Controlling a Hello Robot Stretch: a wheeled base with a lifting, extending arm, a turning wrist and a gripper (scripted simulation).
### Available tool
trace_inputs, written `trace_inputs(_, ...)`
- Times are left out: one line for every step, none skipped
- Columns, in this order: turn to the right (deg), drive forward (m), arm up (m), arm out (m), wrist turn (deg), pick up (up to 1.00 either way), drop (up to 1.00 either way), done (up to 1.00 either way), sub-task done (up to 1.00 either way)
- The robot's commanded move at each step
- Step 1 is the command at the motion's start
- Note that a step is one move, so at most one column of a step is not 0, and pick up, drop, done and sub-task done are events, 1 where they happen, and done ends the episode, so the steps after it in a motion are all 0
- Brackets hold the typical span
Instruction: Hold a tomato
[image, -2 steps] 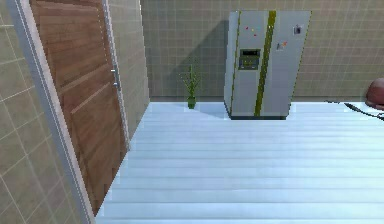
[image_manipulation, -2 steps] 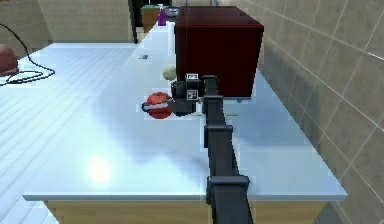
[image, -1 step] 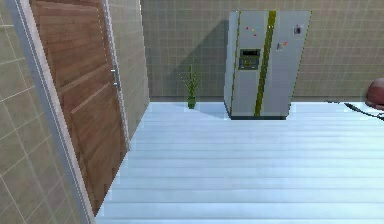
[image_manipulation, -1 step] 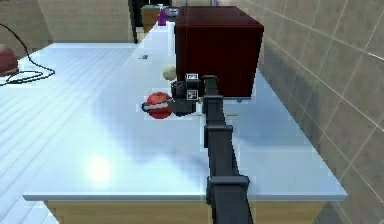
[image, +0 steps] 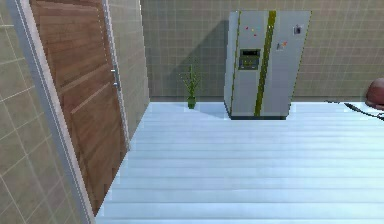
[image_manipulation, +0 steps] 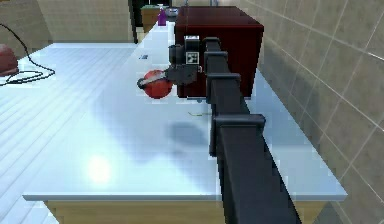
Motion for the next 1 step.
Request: trace_inputs(0.0, 0.00, 0.00, 0.00, 0.0, 0.00, 0.00, 1.00, 0.00)
